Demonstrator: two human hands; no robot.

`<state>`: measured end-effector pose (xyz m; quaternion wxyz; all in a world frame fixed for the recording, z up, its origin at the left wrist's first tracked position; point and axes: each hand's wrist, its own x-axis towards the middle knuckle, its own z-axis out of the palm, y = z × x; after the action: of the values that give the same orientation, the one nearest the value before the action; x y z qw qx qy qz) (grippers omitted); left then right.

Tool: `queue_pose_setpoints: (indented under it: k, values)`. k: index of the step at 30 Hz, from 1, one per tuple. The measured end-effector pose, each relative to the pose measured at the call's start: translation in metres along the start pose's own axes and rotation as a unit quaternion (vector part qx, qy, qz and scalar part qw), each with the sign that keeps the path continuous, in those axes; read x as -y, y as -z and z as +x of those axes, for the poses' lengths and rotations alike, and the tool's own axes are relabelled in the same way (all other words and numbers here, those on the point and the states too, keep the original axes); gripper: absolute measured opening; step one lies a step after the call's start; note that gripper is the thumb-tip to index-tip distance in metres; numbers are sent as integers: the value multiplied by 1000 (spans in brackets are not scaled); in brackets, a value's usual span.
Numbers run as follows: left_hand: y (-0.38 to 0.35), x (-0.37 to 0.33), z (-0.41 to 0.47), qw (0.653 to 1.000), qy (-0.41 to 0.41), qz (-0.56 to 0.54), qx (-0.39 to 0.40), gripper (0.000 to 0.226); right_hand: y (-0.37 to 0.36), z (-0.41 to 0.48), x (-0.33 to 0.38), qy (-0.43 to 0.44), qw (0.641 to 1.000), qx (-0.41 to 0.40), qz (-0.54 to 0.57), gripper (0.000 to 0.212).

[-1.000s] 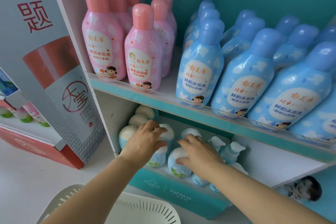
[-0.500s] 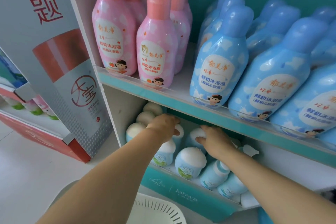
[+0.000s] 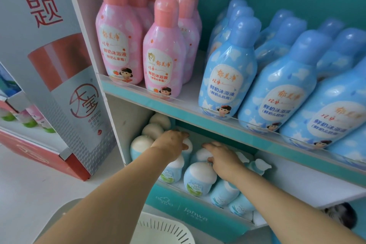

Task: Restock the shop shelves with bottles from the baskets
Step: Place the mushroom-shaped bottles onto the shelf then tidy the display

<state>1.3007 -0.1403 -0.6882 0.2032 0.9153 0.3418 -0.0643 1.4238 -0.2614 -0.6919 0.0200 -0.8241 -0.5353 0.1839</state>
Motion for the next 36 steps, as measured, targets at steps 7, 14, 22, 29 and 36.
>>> queue_pose_setpoints:
  k: [7,14,22,29,36]
  values:
    - [-3,-1,-5,999,-7,-35,-19,53,-2,-1,3,-5,1000,4,8,54]
    - [-8,-3,-22,992,-50,25,-112,58,14,-21,-1,-6,998,-18,53,53]
    - [-16,-33,-58,953,-179,79,-231,46,38,-83,-31,-24,994,-100,45,47]
    - [-29,-79,-68,962,-204,38,-180,41,39,-114,-47,-97,988,55,-107,45]
    - [-44,-118,-51,976,-181,107,-59,42,27,-111,-50,-113,978,91,-147,35]
